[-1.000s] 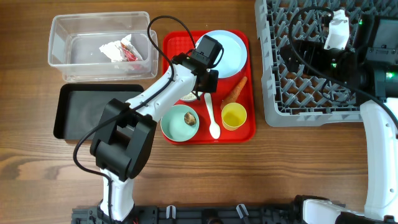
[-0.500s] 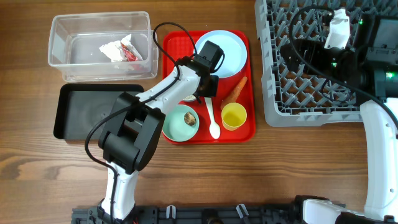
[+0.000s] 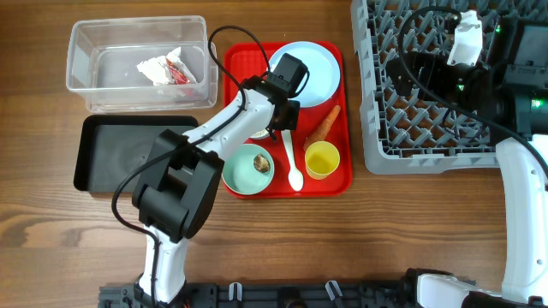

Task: Sort waste into correct bins and load items into the dishwasher rack
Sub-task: 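Move the left gripper to the white rice bowl and grasp its rim, then lift the rice bowl and carry it over the black tray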

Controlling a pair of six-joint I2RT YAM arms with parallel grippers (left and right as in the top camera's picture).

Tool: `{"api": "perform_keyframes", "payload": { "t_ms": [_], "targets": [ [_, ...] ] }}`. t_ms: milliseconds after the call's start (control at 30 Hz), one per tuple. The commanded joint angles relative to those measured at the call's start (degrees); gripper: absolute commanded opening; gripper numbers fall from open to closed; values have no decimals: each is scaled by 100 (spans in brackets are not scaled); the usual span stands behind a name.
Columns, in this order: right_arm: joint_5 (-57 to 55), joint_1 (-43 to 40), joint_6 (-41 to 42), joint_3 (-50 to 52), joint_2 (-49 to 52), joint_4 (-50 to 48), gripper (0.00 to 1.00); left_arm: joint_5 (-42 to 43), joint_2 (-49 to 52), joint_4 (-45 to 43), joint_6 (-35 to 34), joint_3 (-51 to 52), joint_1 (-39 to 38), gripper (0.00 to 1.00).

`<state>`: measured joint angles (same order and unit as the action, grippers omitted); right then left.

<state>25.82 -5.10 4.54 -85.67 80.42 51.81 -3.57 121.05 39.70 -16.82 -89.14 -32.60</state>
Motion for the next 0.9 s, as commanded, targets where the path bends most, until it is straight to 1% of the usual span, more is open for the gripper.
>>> {"api": "perform_keyframes", "payload": {
  "t_ms": [0,267,400,533,600,733,867],
  "targets": [
    [-52,-22,57,-120,37,-24,100,155,-417,46,-9,20,35,4],
    [-52,-22,57,-120,37,7,100,157,-1054,181,-35,20,74,4],
    [-52,-22,57,-120,37,11,100,157,-1058,188,-33,22,74,4],
    [-52,-22,55,-120,37,39,100,162,-1143,376,-42,20,87,4],
    [-52,-22,55,-120,37,42,100,160,-1292,546,-201,20,120,4],
    [-55,-22,52,-120,37,81,100,162,-1816,1447,-811,20,413,4],
    [-52,-22,35,-120,37,94,100,282,-2374,2594,-935,22,1008,4]
  ]
}}
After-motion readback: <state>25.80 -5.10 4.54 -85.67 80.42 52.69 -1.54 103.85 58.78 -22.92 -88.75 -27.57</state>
